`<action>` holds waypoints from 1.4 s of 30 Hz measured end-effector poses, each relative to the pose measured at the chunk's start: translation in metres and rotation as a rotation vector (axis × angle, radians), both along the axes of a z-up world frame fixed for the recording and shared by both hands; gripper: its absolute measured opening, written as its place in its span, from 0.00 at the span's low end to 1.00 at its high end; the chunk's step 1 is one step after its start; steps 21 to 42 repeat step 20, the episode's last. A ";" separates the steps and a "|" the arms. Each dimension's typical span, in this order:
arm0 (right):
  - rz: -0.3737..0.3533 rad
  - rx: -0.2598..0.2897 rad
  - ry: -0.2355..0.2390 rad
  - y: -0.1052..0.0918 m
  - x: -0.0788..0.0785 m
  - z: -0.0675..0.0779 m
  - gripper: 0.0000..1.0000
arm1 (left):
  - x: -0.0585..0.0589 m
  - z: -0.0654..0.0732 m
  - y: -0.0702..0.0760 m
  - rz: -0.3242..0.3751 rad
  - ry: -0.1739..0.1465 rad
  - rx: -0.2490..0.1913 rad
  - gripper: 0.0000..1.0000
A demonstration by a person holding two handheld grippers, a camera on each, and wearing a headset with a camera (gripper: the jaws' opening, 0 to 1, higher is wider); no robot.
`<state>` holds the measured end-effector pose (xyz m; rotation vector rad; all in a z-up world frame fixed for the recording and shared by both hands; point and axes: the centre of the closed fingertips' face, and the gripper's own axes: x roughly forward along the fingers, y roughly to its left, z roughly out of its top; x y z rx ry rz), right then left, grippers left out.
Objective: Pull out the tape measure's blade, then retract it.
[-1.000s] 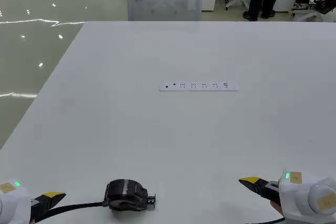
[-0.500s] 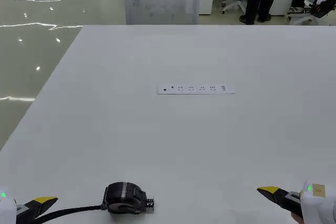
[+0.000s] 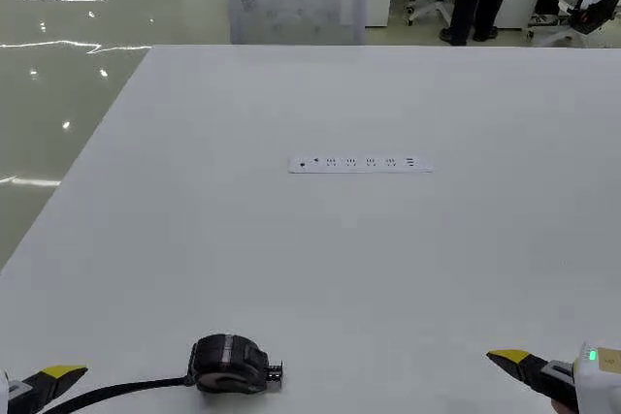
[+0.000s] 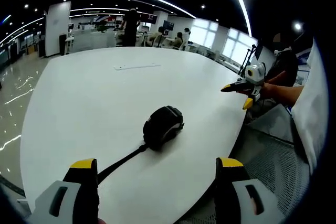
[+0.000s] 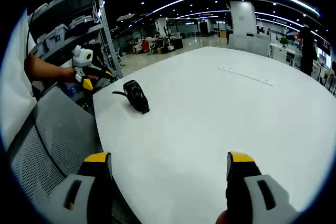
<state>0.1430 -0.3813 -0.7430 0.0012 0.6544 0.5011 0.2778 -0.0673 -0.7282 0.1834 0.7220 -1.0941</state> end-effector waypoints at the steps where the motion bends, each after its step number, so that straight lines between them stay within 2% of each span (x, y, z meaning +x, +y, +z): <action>1: 0.001 0.001 0.001 0.000 0.000 -0.001 0.92 | 0.000 -0.001 0.001 0.001 0.001 0.003 0.90; 19: -0.004 0.001 0.020 0.000 -0.004 -0.005 0.93 | 0.000 0.000 0.001 0.004 0.007 -0.001 0.90; 42: -0.003 0.000 0.020 0.001 -0.004 -0.005 0.93 | 0.000 0.000 0.001 0.004 0.006 0.000 0.90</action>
